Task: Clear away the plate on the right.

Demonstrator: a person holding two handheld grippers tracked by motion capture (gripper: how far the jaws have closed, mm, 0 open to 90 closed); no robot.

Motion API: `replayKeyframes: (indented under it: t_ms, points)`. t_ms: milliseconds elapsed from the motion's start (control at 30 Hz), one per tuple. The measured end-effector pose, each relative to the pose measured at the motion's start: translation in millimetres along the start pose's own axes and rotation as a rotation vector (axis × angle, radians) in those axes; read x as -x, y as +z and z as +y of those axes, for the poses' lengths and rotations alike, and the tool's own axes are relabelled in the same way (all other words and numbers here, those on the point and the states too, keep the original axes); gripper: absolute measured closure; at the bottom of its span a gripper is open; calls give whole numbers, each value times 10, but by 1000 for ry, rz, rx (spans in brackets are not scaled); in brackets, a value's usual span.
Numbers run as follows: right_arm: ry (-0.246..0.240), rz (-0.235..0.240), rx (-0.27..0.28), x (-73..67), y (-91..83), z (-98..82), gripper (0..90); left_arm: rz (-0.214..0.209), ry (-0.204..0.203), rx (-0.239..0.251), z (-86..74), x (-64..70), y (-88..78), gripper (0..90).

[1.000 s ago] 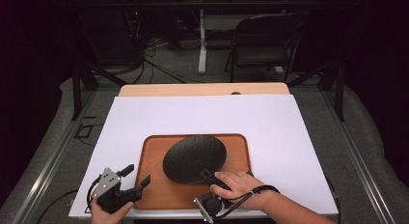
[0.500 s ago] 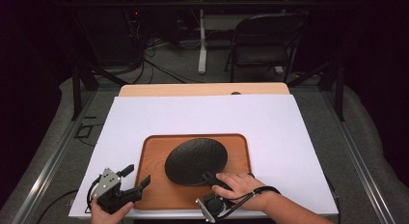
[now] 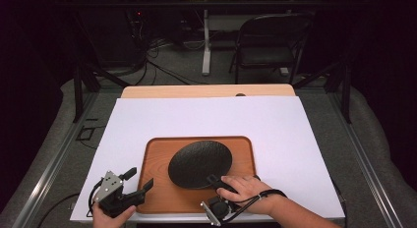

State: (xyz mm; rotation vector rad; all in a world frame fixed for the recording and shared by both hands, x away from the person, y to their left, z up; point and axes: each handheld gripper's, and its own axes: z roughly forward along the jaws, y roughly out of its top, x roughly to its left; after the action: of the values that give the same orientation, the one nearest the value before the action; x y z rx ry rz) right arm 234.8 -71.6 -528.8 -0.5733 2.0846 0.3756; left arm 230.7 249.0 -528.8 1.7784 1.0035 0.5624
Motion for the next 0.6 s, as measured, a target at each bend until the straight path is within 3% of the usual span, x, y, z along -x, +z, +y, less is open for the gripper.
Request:
replayKeyframes:
  t_ms: [600]
  points:
    - [8, 11, 20, -111, -8, -27, 830, 2, -1, 0, 1, 2, 0, 269]
